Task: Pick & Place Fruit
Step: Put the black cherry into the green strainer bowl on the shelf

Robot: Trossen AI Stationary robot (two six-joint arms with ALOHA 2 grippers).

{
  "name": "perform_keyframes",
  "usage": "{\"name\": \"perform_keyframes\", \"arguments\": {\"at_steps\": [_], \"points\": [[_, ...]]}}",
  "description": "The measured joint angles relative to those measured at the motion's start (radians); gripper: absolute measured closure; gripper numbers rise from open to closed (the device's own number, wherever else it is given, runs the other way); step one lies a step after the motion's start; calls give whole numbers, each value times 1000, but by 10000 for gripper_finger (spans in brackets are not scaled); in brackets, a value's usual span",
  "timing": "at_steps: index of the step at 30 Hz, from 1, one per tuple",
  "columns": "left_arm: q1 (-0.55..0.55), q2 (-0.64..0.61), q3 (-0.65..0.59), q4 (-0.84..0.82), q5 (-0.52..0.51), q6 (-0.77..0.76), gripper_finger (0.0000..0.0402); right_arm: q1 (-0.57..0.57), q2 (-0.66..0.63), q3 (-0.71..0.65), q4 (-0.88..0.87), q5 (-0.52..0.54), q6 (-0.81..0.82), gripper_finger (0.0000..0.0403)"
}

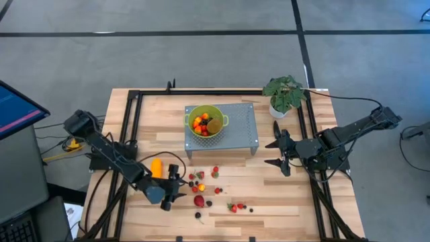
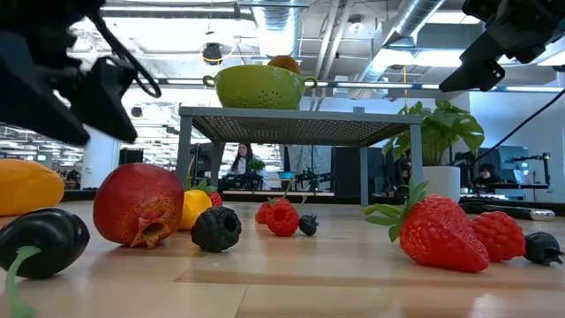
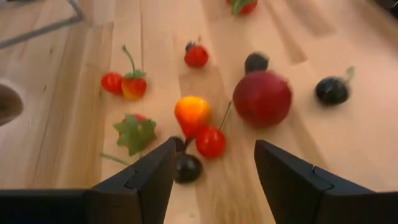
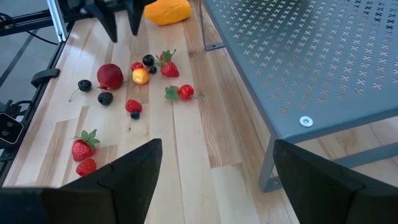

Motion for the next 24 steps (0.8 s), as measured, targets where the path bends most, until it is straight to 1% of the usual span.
{"name": "perform_keyframes", "arguments": {"at_steps": [11,15,24], "points": [[54,100,0,7,-3,0,194,0,0,0,0,0,0,101],[74,130,0,8,12,-3,194,0,0,0,0,0,0,101],[100,153,0,22,42,-4,193,0,0,0,0,0,0,101]]}}
